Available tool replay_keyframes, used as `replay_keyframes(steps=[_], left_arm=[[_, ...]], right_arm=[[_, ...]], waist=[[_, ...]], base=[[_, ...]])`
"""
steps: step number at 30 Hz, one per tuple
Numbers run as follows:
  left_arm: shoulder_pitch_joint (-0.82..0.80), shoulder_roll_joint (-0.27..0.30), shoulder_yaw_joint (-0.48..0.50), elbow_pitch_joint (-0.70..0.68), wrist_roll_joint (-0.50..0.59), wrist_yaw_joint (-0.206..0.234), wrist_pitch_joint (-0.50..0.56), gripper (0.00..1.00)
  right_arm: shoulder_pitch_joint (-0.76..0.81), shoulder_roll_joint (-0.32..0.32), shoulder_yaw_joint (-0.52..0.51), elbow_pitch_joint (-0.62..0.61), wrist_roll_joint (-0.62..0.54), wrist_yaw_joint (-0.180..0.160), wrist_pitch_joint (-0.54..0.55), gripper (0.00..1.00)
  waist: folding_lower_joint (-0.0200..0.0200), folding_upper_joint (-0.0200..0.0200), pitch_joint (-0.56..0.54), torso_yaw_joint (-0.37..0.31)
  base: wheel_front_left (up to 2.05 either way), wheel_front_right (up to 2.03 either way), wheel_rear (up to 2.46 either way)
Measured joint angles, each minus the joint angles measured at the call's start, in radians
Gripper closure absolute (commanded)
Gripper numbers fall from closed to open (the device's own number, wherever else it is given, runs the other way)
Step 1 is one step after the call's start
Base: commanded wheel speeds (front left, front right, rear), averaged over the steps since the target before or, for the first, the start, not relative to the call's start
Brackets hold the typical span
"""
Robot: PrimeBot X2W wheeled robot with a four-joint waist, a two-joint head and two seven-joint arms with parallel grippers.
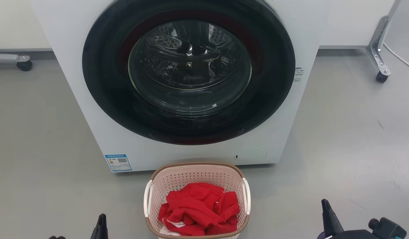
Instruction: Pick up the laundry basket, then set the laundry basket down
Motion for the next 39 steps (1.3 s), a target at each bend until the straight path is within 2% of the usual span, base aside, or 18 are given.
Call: replay_keyframes(steps=[39], left_arm=[[-0.098, -0.015, 0.102, 0.038, -0.505, -0.092, 0.135, 1.0]], right_arm=[[-0.062, 0.008, -0.19, 0.031, 0.495, 0.099, 0.132, 1.0]], waist=[[-0.0003, 0.0, 0.009, 0.02]], base=[[0.0, 0.0, 0.0]])
